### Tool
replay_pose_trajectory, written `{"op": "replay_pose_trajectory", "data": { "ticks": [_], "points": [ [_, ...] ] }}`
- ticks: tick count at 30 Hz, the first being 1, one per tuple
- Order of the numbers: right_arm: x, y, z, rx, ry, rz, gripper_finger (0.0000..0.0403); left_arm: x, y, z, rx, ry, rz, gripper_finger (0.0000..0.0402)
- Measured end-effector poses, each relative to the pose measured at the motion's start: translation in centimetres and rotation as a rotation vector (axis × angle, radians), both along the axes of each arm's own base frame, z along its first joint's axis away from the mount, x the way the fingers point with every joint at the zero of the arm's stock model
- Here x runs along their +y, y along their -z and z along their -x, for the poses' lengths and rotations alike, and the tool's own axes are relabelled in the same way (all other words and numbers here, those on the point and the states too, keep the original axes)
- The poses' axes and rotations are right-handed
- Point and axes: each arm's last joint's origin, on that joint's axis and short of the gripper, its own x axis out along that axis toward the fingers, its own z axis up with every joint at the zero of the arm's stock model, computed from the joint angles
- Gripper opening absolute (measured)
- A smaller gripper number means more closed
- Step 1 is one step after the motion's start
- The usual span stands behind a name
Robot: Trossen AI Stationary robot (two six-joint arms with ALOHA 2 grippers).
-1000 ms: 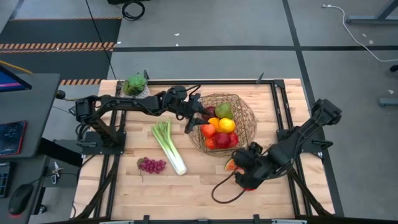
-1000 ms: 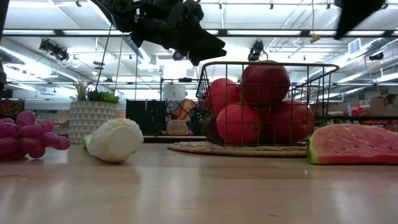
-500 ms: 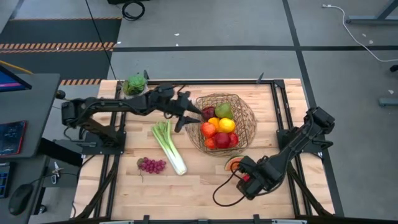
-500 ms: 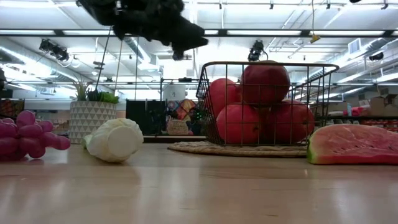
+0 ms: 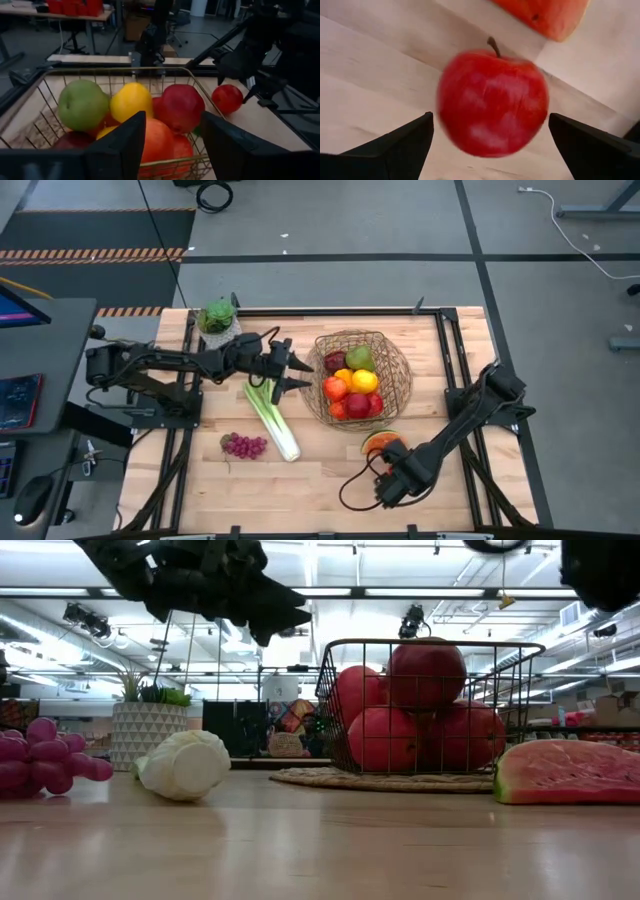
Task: Build produce basket
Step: Put the red apple into the brown wire basket
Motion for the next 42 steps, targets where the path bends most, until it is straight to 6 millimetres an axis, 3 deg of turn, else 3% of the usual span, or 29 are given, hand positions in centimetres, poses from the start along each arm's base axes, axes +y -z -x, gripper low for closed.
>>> {"op": "replay_pose_trajectory", "data": {
  "ticks": [9, 18, 29, 34, 42],
  "points": [
    [0.7, 2.5, -0.4, 0.12, -0.035, -0.032, 0.0399, -2.4, 0.2, -0.3, 0.022, 0.088, 0.022, 0.0198],
    [1.0, 3.1, 0.0, 0.103, -0.082, -0.001, 0.0399, -4.5, -0.1, 0.3, 0.062, 0.159, 0.026, 0.0193],
    [0.7, 2.9, 0.1, 0.098, -0.187, 0.028, 0.0376, -5.1, -0.3, 0.9, 0.106, 0.179, 0.031, 0.0196],
    [0.3, 2.1, 0.2, 0.068, -0.226, 0.055, 0.0376, -4.9, -0.1, 0.9, 0.125, 0.171, 0.034, 0.0194],
    [-0.7, -2.6, 1.5, -0.203, -0.348, 0.228, 0.0375, -4.8, 0.1, 0.9, 0.128, 0.135, -0.027, 0.0198]
  ]
}}
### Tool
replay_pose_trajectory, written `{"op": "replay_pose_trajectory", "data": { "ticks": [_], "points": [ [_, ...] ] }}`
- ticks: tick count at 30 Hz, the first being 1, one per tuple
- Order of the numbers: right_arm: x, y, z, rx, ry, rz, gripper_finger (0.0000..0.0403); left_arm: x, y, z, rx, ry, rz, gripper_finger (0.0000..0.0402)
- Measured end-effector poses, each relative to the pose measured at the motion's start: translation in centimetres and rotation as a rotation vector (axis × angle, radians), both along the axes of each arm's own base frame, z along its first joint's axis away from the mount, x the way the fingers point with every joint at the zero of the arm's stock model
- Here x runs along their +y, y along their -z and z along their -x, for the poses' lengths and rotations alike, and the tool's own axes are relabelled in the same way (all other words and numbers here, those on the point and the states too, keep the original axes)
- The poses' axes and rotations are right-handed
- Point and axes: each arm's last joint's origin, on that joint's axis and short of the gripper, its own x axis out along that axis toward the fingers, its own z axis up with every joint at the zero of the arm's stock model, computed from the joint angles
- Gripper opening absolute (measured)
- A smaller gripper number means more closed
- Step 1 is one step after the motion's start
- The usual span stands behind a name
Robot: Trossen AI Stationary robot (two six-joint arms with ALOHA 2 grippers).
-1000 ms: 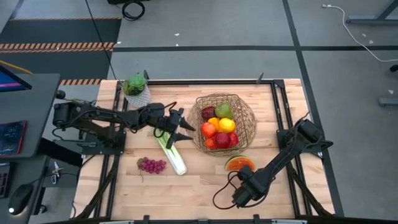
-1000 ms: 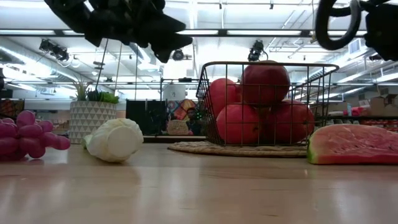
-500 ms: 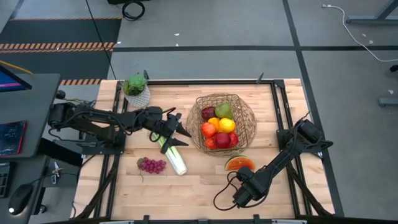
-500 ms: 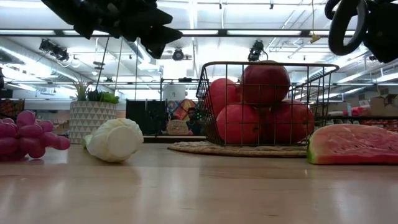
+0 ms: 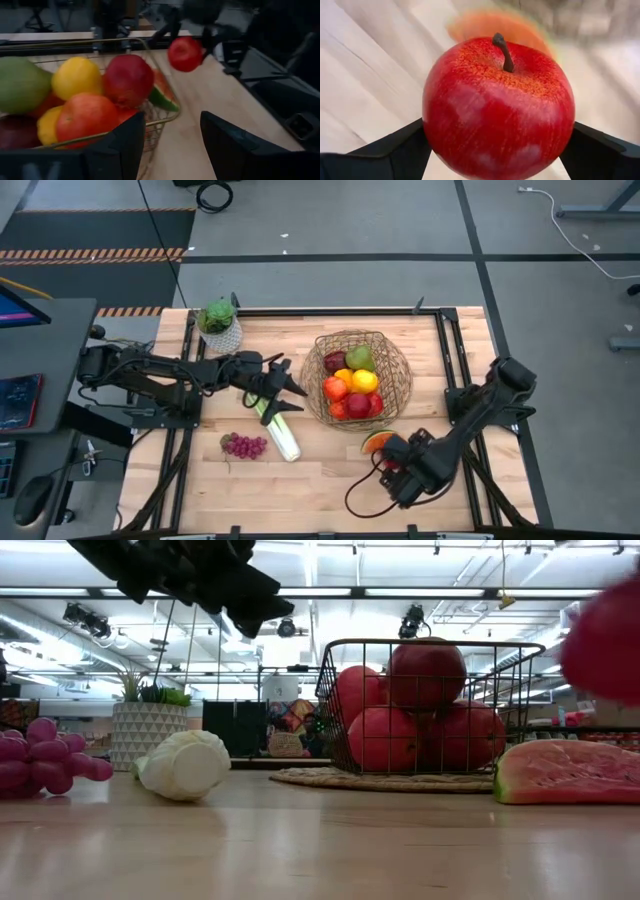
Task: Build produce basket
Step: Put the red apple into the brown wire basket
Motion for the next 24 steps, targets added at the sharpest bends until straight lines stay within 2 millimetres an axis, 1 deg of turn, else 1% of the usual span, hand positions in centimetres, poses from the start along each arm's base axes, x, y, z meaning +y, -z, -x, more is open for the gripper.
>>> {"op": "replay_pose_trajectory", "data": {
  "ticks": [5, 10, 14, 19, 21, 24],
  "points": [
    [-0.9, -2.8, 0.7, -0.16, -0.151, 0.115, 0.0378, 0.3, 0.0, 0.0, 0.001, -0.078, -0.024, 0.0193],
    [-2.4, -4.8, 0.8, -0.218, -0.302, 0.217, 0.0379, 0.6, -0.4, -0.2, -0.044, -0.152, -0.047, 0.0197],
    [-3.8, -6.4, 0.8, -0.254, -0.411, 0.33, 0.0379, 1.2, -0.8, -0.3, -0.083, -0.188, -0.051, 0.0198],
    [-5.7, -7.8, 0.6, -0.249, -0.518, 0.451, 0.038, 1.8, -1.3, -0.3, -0.135, -0.21, -0.053, 0.0193],
    [-6.3, -8.0, 0.4, -0.222, -0.571, 0.501, 0.038, 1.9, -1.4, -0.3, -0.155, -0.209, -0.084, 0.0193],
    [-7.2, -7.9, -0.3, -0.141, -0.675, 0.557, 0.038, 2.0, -1.6, -0.3, -0.183, -0.19, -0.176, 0.0196]
  ]
}}
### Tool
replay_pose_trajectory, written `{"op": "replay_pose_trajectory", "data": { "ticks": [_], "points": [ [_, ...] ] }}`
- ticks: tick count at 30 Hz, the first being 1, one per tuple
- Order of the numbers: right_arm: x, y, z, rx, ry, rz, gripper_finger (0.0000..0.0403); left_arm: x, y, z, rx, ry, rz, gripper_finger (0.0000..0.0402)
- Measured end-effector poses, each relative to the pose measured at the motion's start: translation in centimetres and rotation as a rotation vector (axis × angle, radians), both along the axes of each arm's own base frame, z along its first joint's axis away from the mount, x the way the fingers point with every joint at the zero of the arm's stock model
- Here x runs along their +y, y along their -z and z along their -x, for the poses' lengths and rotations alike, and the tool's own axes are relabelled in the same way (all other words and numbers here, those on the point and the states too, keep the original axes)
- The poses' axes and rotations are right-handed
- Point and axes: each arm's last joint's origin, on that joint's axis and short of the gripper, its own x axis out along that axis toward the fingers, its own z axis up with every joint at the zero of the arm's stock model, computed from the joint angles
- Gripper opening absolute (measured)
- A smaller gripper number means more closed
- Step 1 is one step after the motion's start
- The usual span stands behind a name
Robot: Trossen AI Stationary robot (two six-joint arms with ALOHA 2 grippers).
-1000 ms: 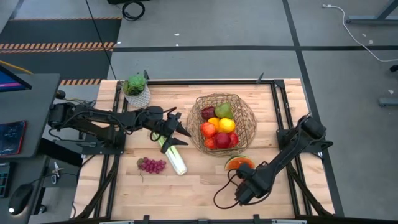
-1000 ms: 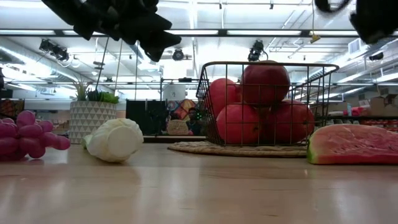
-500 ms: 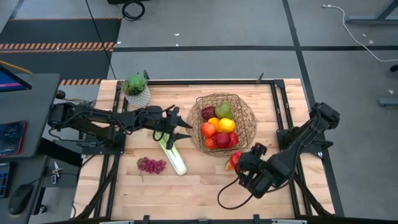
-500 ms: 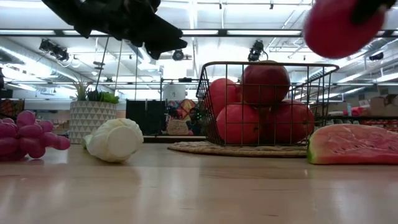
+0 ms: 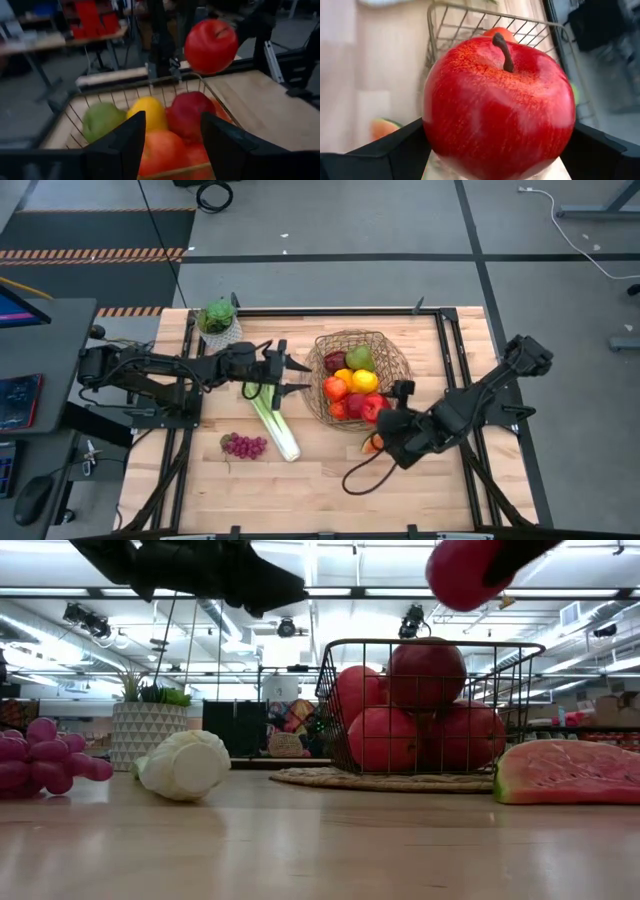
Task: Build produce basket
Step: Put the red apple into the brown wire basket
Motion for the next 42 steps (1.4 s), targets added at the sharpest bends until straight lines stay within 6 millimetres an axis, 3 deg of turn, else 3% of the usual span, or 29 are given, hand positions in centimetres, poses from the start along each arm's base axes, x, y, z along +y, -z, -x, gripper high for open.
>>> {"op": "replay_pose_trajectory", "data": {
  "ticks": [10, 27, 42],
  "points": [
    [-2.5, 0.9, -2.0, 0.242, -0.188, 0.178, 0.038, 0.0, -1.5, -0.1, -0.153, 0.009, -0.228, 0.0194],
    [-7.2, 1.0, -3.6, 0.522, -0.376, 0.363, 0.038, -0.1, -1.1, -0.1, -0.11, 0.0, 0.005, 0.0191],
    [-8.4, 1.0, -3.9, 0.753, -0.661, 0.528, 0.038, -0.1, -1.0, -0.1, -0.099, -0.004, 0.046, 0.0189]
  ]
}}
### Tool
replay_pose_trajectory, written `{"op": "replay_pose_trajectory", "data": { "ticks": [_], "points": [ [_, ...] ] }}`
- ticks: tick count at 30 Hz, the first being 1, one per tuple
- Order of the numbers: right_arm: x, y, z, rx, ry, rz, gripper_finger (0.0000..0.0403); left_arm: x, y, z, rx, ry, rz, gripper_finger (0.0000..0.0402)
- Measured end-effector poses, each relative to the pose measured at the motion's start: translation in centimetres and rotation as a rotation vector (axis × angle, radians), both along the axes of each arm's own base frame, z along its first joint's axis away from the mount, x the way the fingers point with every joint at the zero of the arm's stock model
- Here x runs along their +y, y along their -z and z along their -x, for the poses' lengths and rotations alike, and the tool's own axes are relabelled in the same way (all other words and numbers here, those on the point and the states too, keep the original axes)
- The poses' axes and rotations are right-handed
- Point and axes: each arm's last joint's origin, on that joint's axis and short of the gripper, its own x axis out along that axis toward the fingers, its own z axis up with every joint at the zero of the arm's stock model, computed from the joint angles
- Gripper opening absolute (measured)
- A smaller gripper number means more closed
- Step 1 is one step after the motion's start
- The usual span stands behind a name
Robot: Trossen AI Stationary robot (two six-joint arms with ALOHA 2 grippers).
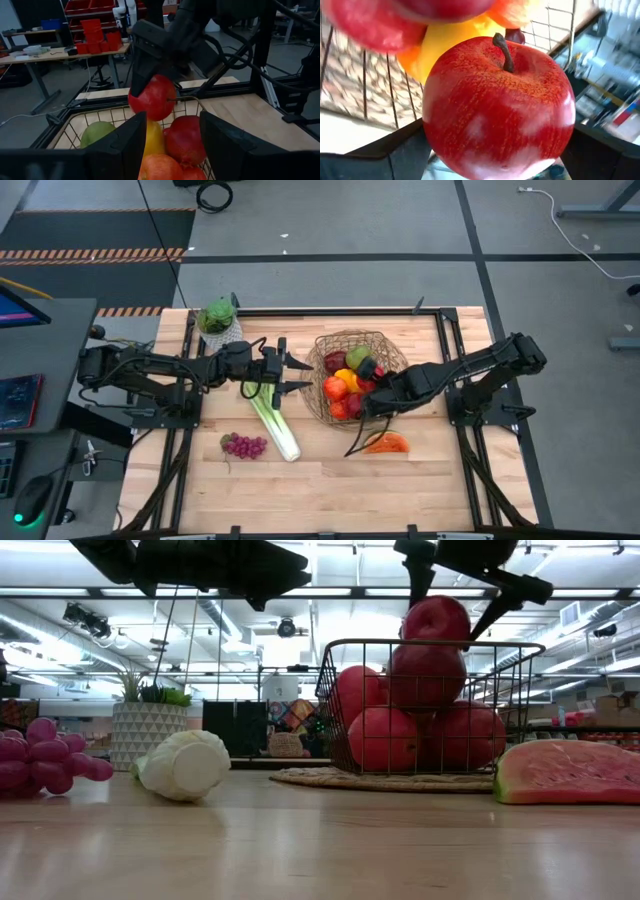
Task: Build produce basket
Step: Put the red apple into the brown wire basket
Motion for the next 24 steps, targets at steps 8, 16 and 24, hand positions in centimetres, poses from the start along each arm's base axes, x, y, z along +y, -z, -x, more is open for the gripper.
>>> {"op": "replay_pose_trajectory", "data": {
  "ticks": [8, 16, 24],
  "points": [
    [0.09, -0.18, 0.04, 0.192, -0.236, 0.19, 0.038, 0.0, 0.06, 0.01, 0.005, 0.0, -0.005, 0.0193],
    [-0.04, -0.32, 0.03, 0.322, -0.363, 0.314, 0.038, 0.0, 0.07, 0.01, 0.006, 0.0, -0.005, 0.0188],
    [0.15, -0.4, -0.04, 0.338, -0.391, 0.353, 0.038, 0.0, 0.09, 0.01, 0.007, 0.0, -0.005, 0.0193]
  ]
}}
